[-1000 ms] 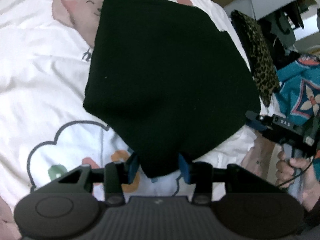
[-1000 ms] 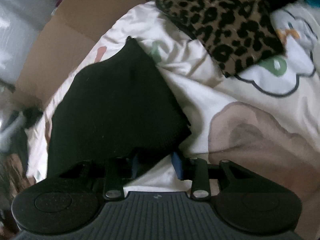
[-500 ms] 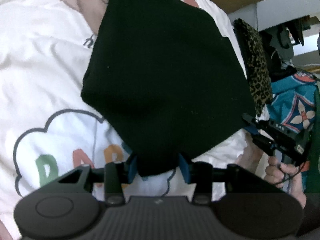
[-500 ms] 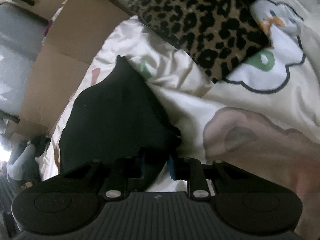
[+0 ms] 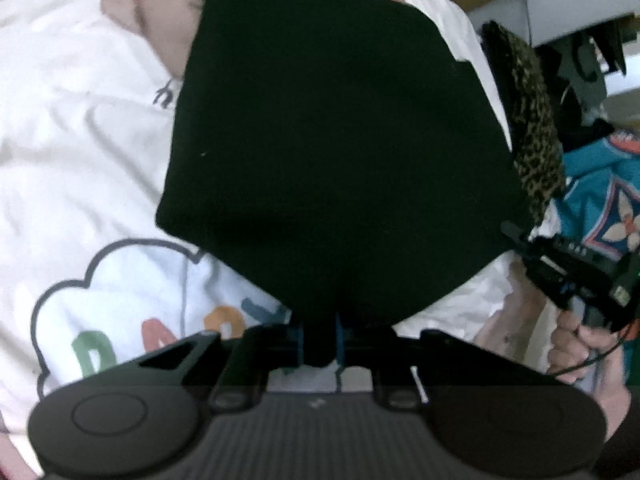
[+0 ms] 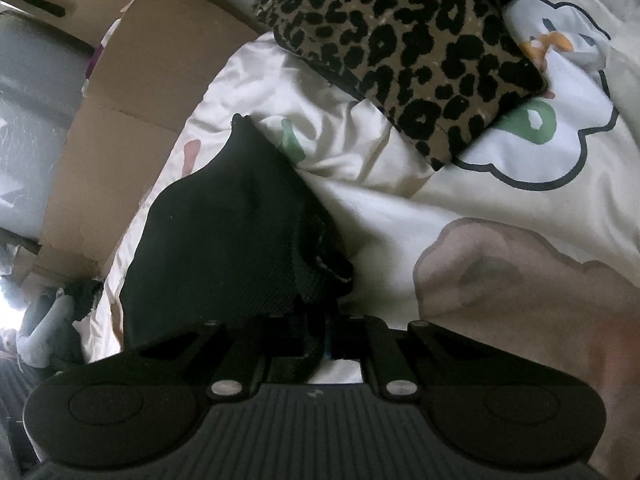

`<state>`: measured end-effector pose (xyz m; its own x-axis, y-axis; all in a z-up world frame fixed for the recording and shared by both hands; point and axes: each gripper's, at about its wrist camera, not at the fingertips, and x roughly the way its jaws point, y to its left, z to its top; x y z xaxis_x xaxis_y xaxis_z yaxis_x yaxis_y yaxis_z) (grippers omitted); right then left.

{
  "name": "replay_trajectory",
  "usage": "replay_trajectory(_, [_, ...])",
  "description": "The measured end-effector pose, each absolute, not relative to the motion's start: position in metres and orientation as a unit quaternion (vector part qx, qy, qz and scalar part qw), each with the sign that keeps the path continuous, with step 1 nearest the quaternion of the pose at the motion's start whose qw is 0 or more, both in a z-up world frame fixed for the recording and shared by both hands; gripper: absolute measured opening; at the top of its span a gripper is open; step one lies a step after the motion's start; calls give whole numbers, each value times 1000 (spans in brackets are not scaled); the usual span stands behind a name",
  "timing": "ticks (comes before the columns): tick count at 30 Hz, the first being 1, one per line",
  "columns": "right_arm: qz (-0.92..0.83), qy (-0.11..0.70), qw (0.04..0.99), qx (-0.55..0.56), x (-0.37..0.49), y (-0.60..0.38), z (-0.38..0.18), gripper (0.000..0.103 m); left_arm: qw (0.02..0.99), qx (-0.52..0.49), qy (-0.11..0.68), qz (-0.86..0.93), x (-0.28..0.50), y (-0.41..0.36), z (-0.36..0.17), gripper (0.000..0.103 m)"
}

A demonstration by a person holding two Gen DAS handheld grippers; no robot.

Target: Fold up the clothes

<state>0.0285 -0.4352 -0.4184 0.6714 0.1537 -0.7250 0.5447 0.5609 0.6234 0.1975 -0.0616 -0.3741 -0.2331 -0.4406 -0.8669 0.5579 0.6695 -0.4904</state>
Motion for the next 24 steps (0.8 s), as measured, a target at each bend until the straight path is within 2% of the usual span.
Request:
replay_trajectory(11, [-103, 392, 800, 443, 22, -434, -404, 4, 594, 121, 671, -427, 197, -73, -340, 11])
replay_trajectory(24, [-74, 425, 797, 423, 13, -418, -401, 4, 578, 146, 693, -406, 186, -51, -335, 11])
